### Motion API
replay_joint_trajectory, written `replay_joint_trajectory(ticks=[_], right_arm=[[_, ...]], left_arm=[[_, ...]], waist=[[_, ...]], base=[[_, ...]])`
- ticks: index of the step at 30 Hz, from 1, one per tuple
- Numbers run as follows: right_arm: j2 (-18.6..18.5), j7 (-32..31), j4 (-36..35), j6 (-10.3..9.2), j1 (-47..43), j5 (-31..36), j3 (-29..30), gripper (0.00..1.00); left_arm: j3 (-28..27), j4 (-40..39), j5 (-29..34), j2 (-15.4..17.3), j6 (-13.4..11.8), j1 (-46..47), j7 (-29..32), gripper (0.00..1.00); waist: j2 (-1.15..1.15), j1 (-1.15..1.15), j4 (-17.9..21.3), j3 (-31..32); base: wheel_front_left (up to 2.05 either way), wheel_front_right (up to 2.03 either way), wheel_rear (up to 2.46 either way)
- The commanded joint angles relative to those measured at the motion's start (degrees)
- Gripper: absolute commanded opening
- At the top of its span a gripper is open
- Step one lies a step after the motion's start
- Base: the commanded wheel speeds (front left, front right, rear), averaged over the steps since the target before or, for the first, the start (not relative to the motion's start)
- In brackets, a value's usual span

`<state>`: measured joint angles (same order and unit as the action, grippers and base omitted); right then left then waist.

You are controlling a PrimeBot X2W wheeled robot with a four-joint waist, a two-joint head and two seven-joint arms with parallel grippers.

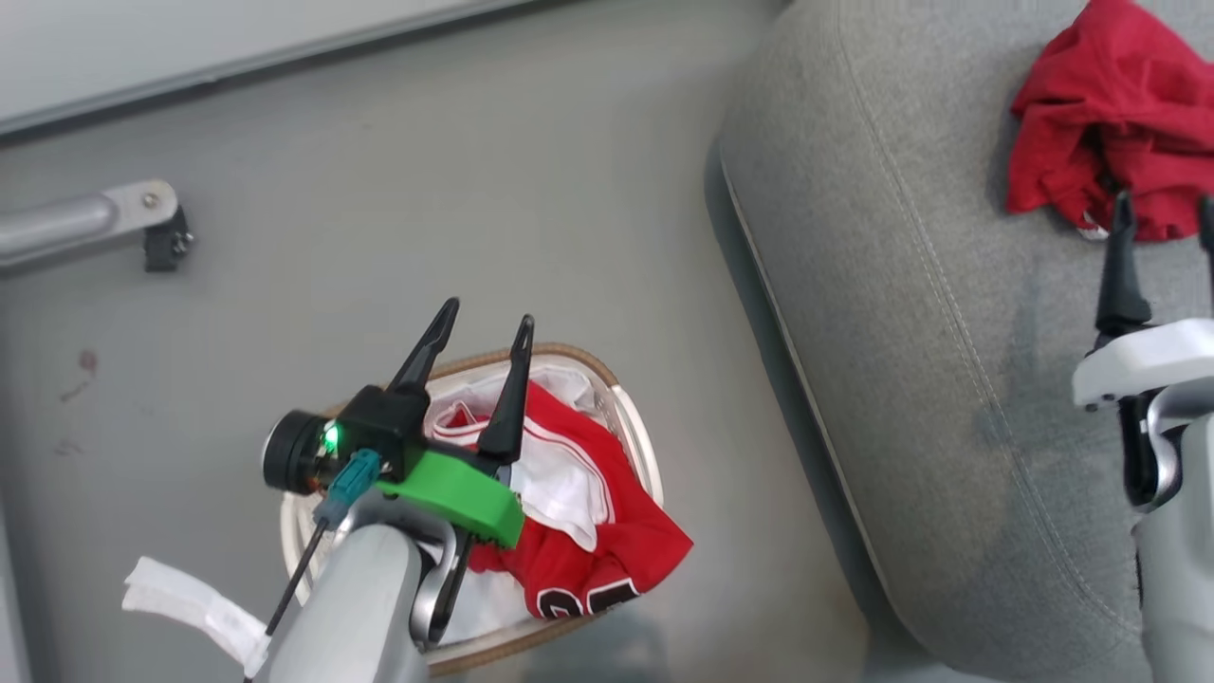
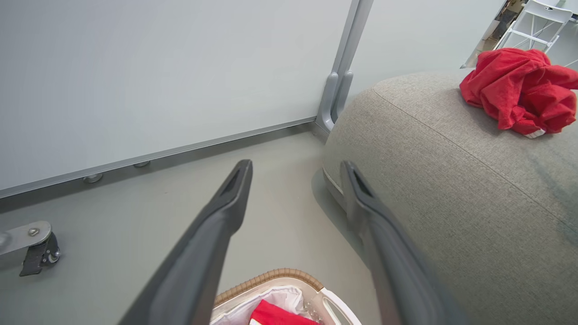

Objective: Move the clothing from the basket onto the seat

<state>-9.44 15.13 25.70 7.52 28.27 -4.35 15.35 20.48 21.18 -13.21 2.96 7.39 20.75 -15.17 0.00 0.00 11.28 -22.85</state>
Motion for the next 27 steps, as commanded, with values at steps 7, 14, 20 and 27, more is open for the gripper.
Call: replay_joint_trajectory(ticks=[7,14,20,27], right_arm=[[1.41,0.03,-2.29,-0.06,-4.56,-3.17,-4.3,1.0],[3.61,0.03,-3.67,-0.06,-7.8,-4.9,-7.89,1.0],[4.81,0.03,-3.27,-0.06,-9.71,-5.46,-10.45,1.0],[5.56,0.03,-2.88,-0.06,-12.24,-4.47,-13.23,1.0]], left_arm=[[-2.88,0.45,-1.54,0.02,-1.74,-4.91,0.04,1.0],[-5.74,0.59,-2.33,0.01,-3.59,-7.71,0.04,1.0],[-9.94,1.5,-1.69,0.01,-4.89,-9.91,0.03,1.0],[-13.56,2.72,-1.22,0.0,-5.47,-12.49,0.04,1.0]], waist=[[0.0,0.0,-6.0,8.15],[0.0,0.0,-10.07,11.6],[0.0,0.0,-12.2,13.62],[0.0,0.0,-12.95,16.01]], base=[[0.0,0.0,0.0],[0.0,0.0,0.0],[0.0,0.0,0.0],[0.0,0.0,0.0]])
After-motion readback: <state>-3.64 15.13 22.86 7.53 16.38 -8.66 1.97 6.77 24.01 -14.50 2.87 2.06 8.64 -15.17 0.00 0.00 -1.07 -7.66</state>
